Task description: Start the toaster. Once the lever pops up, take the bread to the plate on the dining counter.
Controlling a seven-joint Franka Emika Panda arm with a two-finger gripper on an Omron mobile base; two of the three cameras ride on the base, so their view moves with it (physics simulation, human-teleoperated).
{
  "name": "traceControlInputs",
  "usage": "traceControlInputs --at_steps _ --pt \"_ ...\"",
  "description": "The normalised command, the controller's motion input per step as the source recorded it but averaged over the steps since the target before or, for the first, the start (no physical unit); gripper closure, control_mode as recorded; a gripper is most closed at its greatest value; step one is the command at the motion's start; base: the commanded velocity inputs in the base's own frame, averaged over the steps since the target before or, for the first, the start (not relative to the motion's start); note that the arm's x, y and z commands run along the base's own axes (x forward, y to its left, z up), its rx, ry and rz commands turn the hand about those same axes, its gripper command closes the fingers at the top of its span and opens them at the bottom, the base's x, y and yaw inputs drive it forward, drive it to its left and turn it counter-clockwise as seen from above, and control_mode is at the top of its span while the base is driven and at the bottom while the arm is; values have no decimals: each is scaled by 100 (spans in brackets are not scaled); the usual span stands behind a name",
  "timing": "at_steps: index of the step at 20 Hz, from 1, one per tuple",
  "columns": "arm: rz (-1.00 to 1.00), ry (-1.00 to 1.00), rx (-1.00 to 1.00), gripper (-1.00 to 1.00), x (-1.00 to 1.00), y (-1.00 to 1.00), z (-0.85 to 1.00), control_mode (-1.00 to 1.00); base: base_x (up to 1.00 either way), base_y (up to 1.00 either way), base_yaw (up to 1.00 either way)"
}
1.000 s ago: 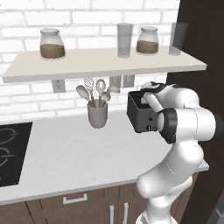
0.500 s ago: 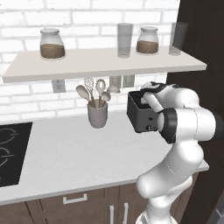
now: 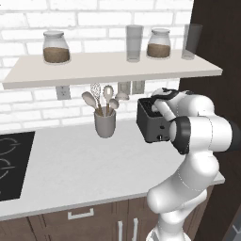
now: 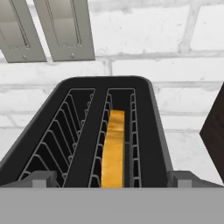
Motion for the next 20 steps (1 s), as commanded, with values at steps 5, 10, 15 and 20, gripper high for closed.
traceControlInputs --at_steps 5,10,15,20 --pt "0 0 0 -100 0 0 0 -100 0 0 0" --pt "0 0 0 -100 0 0 0 -100 0 0 0" --pt "0 0 0 -100 0 0 0 -100 0 0 0" --pt "0 0 0 -100 0 0 0 -100 0 0 0"
